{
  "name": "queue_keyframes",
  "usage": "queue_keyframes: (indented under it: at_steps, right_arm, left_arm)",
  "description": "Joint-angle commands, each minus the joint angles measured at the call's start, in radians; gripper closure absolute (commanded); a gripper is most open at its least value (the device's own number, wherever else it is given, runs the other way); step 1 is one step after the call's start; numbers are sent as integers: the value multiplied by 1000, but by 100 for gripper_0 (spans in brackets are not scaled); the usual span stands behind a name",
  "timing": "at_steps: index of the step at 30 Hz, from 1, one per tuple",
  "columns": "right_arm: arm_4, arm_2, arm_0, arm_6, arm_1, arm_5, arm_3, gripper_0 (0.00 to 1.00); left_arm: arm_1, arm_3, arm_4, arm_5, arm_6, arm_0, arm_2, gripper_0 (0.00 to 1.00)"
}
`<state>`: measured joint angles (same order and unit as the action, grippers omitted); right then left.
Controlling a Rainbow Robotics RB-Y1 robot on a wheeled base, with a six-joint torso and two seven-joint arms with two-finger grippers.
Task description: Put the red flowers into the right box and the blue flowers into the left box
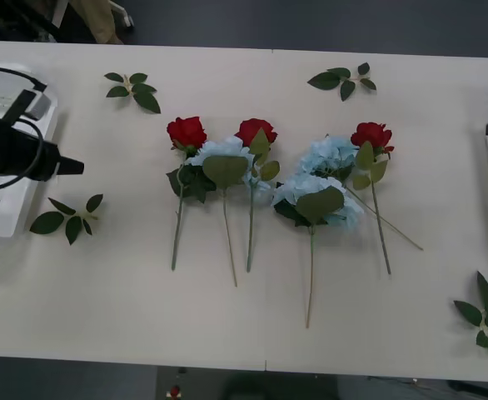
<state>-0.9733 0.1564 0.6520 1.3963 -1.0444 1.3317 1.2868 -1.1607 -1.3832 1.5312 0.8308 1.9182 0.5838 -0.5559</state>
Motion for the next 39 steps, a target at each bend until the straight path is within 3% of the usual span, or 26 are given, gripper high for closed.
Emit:
queue_keyframes:
  at_steps: [1,15,25,31,39]
  right_arm:
    - [-53,-12,-6,-102,-32,32,91,0]
    - [-7,-12,-134,-253,34,43,345,0]
    - [119,23,-135,-260,156,-12,342,0]
    - [157,129,-121,-273,178,-117,335,0]
    - [202,226,-66,-286,233,-132,284,0]
  left_arm:
    - [29,-62,9,2,-36,22,30,0]
    - [220,-66,-135,5,-44,47,30,0]
    - [283,-43,-152,1,-64,56,30,0]
    - [331,-10,-164,2,-87,59,28,0]
    - [415,13,-306,13,-174,67,30,0]
